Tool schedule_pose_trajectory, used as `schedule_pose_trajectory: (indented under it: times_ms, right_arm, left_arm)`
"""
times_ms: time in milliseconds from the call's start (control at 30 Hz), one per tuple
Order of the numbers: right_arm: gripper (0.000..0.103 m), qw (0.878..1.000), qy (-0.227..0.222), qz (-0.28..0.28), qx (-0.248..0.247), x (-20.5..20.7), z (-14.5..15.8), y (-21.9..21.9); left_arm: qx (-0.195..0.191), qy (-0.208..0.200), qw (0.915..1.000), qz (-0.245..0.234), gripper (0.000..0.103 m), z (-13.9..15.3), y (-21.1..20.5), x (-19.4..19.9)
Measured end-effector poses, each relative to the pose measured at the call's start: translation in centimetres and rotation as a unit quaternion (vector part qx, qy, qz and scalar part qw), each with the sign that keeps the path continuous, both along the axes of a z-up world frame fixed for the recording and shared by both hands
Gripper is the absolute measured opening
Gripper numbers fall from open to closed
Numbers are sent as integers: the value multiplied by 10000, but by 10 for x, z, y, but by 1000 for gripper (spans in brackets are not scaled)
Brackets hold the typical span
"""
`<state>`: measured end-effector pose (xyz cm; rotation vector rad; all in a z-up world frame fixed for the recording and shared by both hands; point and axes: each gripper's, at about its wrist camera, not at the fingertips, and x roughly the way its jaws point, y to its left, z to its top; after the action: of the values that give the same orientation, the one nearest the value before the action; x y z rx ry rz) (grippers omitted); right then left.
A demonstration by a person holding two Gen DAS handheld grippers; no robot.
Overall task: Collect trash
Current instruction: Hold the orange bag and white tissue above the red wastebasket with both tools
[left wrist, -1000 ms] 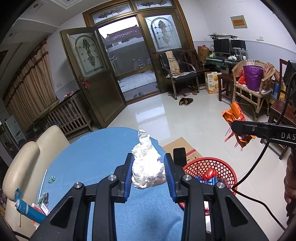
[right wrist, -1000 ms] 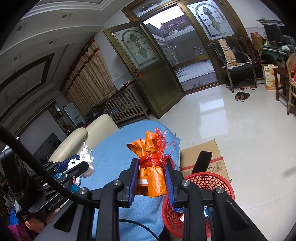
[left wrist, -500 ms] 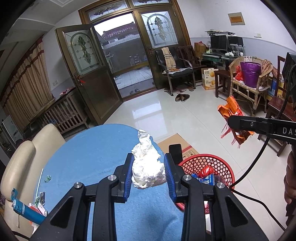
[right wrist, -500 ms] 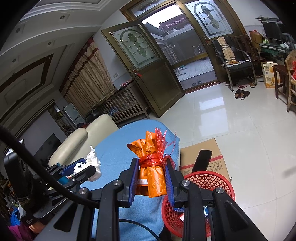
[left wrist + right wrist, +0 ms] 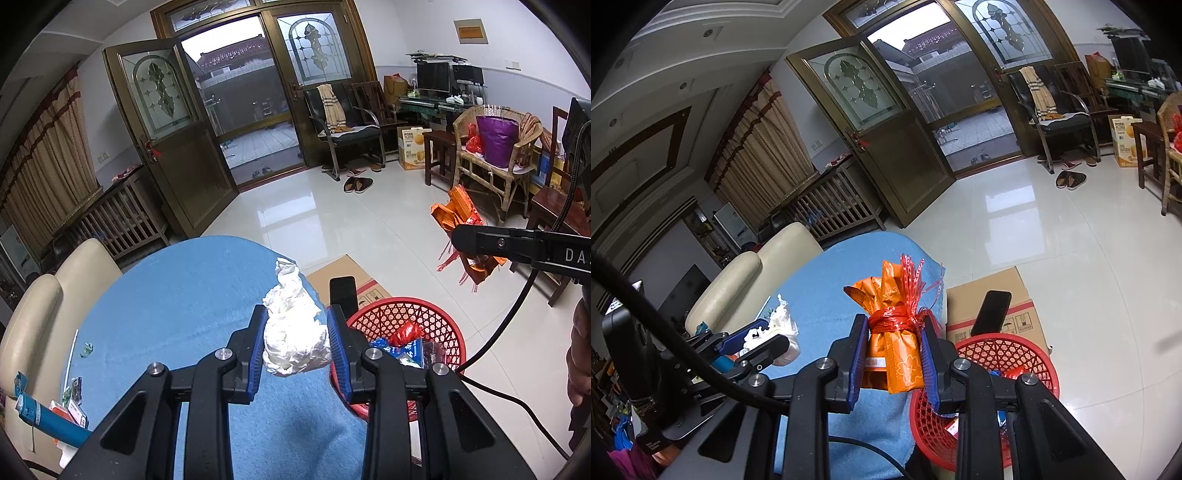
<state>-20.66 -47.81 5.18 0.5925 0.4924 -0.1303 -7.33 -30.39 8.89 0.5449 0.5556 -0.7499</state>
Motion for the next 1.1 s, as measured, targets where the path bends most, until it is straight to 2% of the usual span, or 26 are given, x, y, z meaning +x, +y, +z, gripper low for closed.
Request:
schedule_pose_trajectory:
  times_ms: [1100]
  right_arm:
    - [29,9992,328,-109,210,12,-9,-5]
  left_arm:
    - [123,420,9990,-14,35,-27,-6,10]
